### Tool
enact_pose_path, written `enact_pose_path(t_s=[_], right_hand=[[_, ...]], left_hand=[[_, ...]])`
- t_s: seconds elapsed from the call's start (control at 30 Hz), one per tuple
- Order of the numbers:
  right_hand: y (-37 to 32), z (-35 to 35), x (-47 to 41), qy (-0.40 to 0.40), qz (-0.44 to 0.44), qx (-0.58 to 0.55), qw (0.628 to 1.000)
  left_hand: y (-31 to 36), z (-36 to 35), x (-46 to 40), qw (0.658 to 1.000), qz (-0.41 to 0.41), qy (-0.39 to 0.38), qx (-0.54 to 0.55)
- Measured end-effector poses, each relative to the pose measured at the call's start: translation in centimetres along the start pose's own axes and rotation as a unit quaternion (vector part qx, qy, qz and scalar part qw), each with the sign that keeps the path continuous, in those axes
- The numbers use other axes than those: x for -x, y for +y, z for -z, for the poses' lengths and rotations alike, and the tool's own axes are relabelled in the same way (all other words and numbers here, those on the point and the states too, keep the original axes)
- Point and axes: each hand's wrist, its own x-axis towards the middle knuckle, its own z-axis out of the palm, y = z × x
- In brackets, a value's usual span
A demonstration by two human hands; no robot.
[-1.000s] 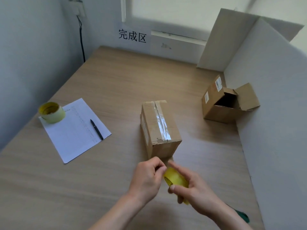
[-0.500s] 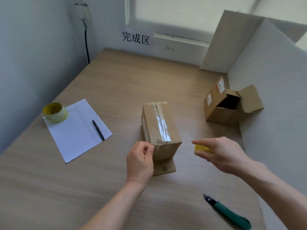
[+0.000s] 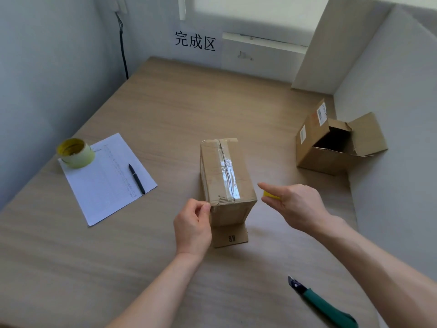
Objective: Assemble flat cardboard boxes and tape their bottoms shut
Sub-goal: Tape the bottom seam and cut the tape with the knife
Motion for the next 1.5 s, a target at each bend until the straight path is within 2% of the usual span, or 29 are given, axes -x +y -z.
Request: enact_pose_path(t_s=[0.1,0.2,0.27,0.4,0.47,0.5,0.53,0.57,0.6,0.63,0.7,0.73,0.8,0.9,1.0,1.2,1.27,1.37,1.4,1.5], right_hand=[[0.3,-0.5,-0.6,0.017,0.017,-0.005,1.0],[0.5,-1.1,-1.2,-0.001,0.025,-0.012,1.0],[0.6,-1.8,-1.5,-0.019,0.028,-0.02,0.999],[0.7,-3.1,-1.9,-0.046,0.03,-0.043,0.998],[0.7,-3.4,-2.0,-0.032,0.042,-0.074,0.996],[0.6,-3.5,-1.9,-0.02,0.05,-0.089,0.995],[0.6,-3.5,-1.9,-0.006,0.058,-0.101,0.993],[0.6,-3.6,-1.8,0.006,0.065,-0.108,0.992],[0.6,-3.7,-1.8,0.016,0.072,-0.113,0.991],[0.7,-3.9,-1.7,0.024,0.078,-0.116,0.99],[0.7,-4.3,-1.7,0.028,0.084,-0.118,0.989],[0.8,-4.6,-1.7,0.025,0.084,-0.113,0.99],[0.9,-5.1,-1.7,0.014,0.075,-0.094,0.993],[0.6,-5.5,-1.6,0.013,0.066,-0.096,0.993],[0.1,-5.1,-1.3,0.012,0.051,-0.128,0.99],[-2.4,-5.1,2.1,-0.063,0.026,-0.104,0.992],[-3.6,-5.1,3.7,-0.054,0.02,-0.126,0.99],[-5.8,-5.4,5.7,-0.022,0.039,-0.158,0.986],[-6.4,-5.5,6.3,-0.014,0.044,-0.162,0.986],[-7.7,-5.9,7.0,-0.005,0.013,-0.167,0.986]], left_hand=[[0.1,-0.2,-0.3,1.0,0.006,0.003,-0.004],[-0.1,-0.5,-0.6,1.0,0.017,0.004,-0.014],[-0.6,-0.7,-1.0,0.999,0.048,0.003,-0.015],[-0.7,-1.3,-2.0,0.99,0.128,-0.016,0.049],[-0.6,-1.4,-2.7,0.988,0.152,-0.001,0.026],[-0.5,-1.2,-3.0,0.991,0.137,0.005,0.004],[-0.4,-0.9,-3.5,0.996,0.08,0.001,-0.024],[-0.5,-0.7,-3.9,0.998,-0.012,-0.027,-0.055],[-0.5,-0.6,-4.4,0.985,-0.114,-0.082,-0.096],[-0.6,-0.8,-4.9,0.957,-0.198,-0.153,-0.144],[-0.8,-1.5,-6.1,0.888,-0.294,-0.259,-0.241],[-0.9,-1.8,-6.6,0.869,-0.316,-0.271,-0.267],[-1.1,-2.3,-7.4,0.855,-0.352,-0.261,-0.276],[-1.6,-2.6,-7.9,0.854,-0.372,-0.249,-0.266],[-1.5,-2.4,-8.0,0.869,-0.334,-0.28,-0.235],[-1.6,0.9,-5.4,0.86,-0.321,-0.322,-0.231],[-1.5,2.5,-3.9,0.846,-0.338,-0.32,-0.261],[-0.2,3.4,-2.1,0.791,-0.386,-0.266,-0.393],[0.4,3.2,-1.7,0.784,-0.384,-0.254,-0.416],[0.9,2.4,-1.3,0.798,-0.369,-0.237,-0.413]])
